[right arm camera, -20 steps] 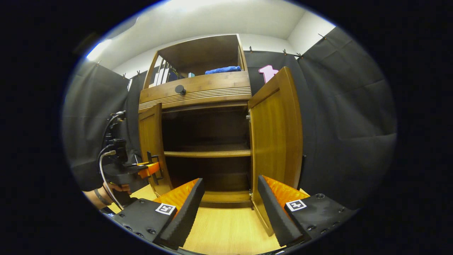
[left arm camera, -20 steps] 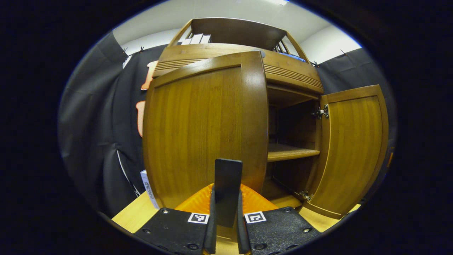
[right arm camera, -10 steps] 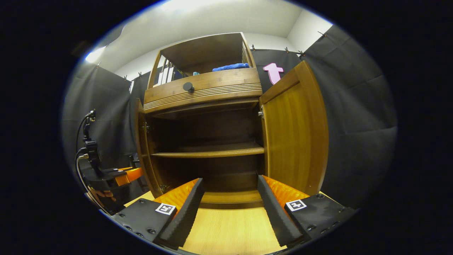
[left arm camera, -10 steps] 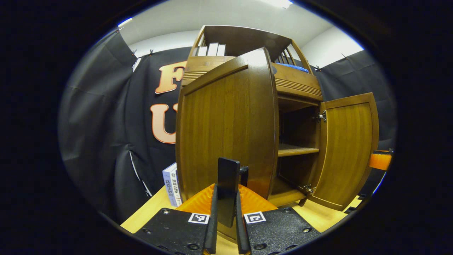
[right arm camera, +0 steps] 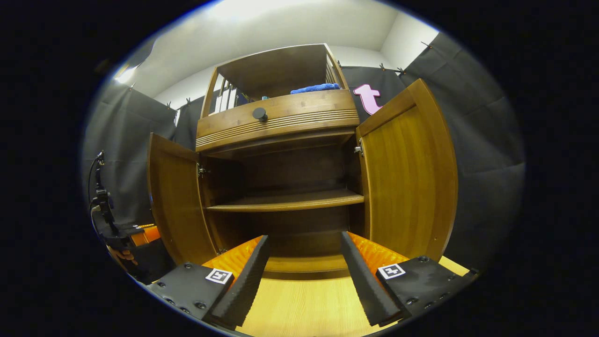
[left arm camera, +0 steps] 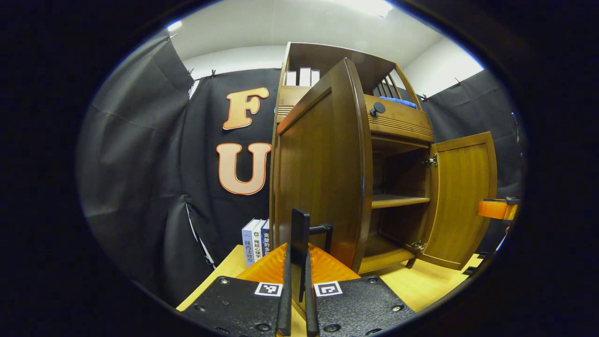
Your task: Open the right door of the double-door shoe cabinet with the right hand, and open the left door with the left hand.
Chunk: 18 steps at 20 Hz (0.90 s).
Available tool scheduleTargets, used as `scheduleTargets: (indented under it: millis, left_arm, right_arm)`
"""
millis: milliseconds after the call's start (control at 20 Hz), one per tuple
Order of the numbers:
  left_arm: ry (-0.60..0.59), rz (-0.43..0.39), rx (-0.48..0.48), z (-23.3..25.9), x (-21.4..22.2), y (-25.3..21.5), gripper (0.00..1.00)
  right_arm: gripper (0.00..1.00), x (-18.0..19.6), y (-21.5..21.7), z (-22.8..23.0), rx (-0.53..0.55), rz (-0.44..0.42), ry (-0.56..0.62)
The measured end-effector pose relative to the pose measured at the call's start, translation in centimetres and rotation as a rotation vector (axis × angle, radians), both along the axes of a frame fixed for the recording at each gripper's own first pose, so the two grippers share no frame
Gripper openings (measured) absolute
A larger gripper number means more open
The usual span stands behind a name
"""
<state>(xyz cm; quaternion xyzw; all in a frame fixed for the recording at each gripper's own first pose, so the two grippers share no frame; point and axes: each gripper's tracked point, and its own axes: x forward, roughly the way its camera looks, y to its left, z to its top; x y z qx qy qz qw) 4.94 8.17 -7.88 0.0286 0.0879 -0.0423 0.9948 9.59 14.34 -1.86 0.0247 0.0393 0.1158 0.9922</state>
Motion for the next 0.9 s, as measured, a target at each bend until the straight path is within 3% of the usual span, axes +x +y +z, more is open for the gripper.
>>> scheduleTargets:
  millis: [150,350,500,600,650,700,750,900]
  left_arm:
    - [0.008,-0.052,-0.021,0.2,-0.2,1.6,0.1]
    - [-0.007,-0.065,-0.083,0.5,-0.1,5.2,0.1]
    - [-0.004,-0.138,-0.139,0.6,0.0,5.7,0.11]
    - [-0.012,-0.167,-0.117,0.7,0.1,6.3,0.1]
    - [-0.016,-0.17,-0.102,0.7,0.0,6.7,0.14]
    - [-0.016,-0.17,-0.092,0.7,-0.1,6.9,0.1]
    - [-0.014,-0.171,-0.086,0.6,-0.2,6.9,0.12]
    - [0.003,-0.169,-0.09,0.5,-1.3,7.1,0.11]
  right_arm:
    - [0.98,-0.2,-0.2,-0.3,-0.003,-0.014,0.006]
    - [0.98,-0.3,-0.5,-0.1,-0.009,-0.038,0.006]
    - [0.98,-0.6,-0.7,0.1,-0.008,-0.051,0.006]
    - [0.98,-1.1,-1.2,0.2,-0.009,-0.056,0.001]
    - [0.98,-1.5,-1.2,0.2,-0.01,-0.054,0.002]
    - [0.98,-1.6,-1.3,0.1,-0.012,-0.054,0.005]
    - [0.91,-1.5,-1.2,0.1,-0.013,-0.054,0.007]
    - [0.98,-1.4,-1.3,0.1,-0.016,-0.057,0.009]
